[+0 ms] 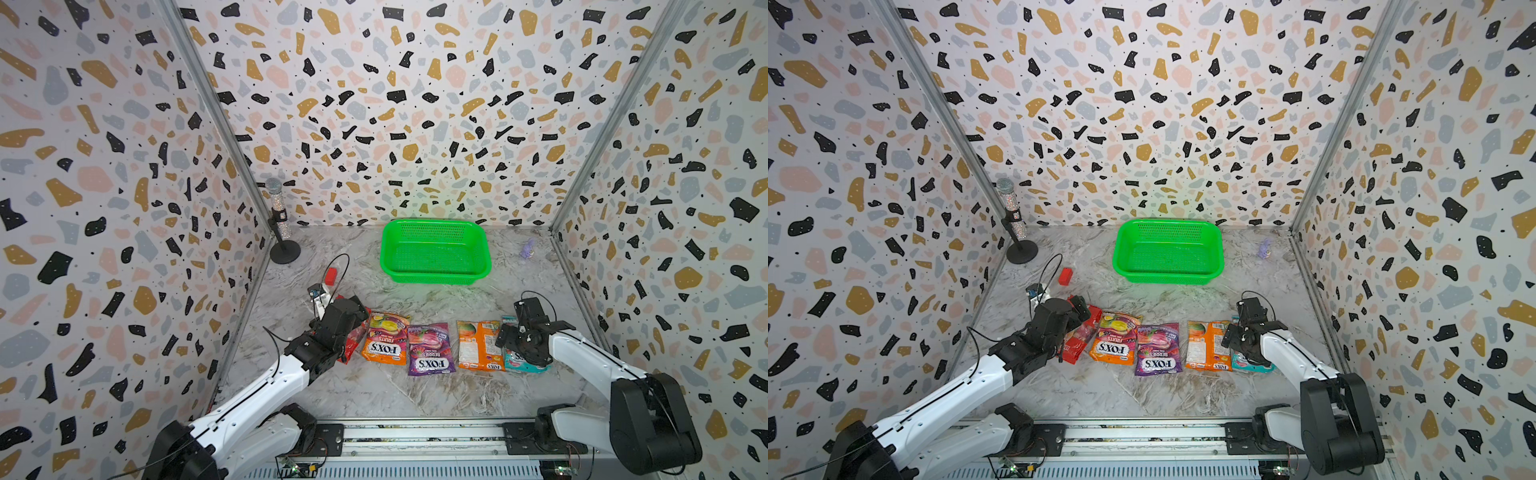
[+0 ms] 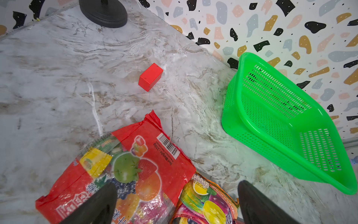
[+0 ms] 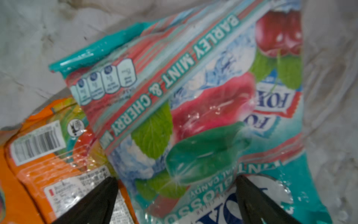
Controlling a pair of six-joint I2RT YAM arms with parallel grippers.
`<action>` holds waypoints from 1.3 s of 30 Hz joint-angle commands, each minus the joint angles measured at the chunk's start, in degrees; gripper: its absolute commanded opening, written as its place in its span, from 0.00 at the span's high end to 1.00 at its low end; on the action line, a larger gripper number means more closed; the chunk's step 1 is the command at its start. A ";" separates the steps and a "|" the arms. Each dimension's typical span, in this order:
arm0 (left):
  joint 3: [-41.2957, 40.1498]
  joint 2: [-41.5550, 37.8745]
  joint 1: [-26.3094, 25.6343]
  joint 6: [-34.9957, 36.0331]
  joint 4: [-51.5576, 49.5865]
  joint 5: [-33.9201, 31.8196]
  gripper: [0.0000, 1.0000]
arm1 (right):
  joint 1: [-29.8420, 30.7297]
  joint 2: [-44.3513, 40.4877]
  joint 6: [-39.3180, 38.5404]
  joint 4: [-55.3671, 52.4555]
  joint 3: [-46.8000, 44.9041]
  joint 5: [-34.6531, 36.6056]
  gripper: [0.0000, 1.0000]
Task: Put the candies in the basket
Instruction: Pick up the candy at the center of the board.
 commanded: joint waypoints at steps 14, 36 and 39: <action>-1.10 2.83 0.28 3.29 10.43 3.21 0.00 | 9.77 1.09 -4.23 -5.93 12.50 4.87 0.03; 5.28 18.07 -3.13 19.17 22.95 30.87 0.00 | -7.22 10.74 -8.06 8.98 6.17 -12.05 0.57; 4.53 17.09 -3.05 17.57 22.14 27.66 0.00 | -7.22 10.92 -7.85 8.95 6.15 -11.97 0.80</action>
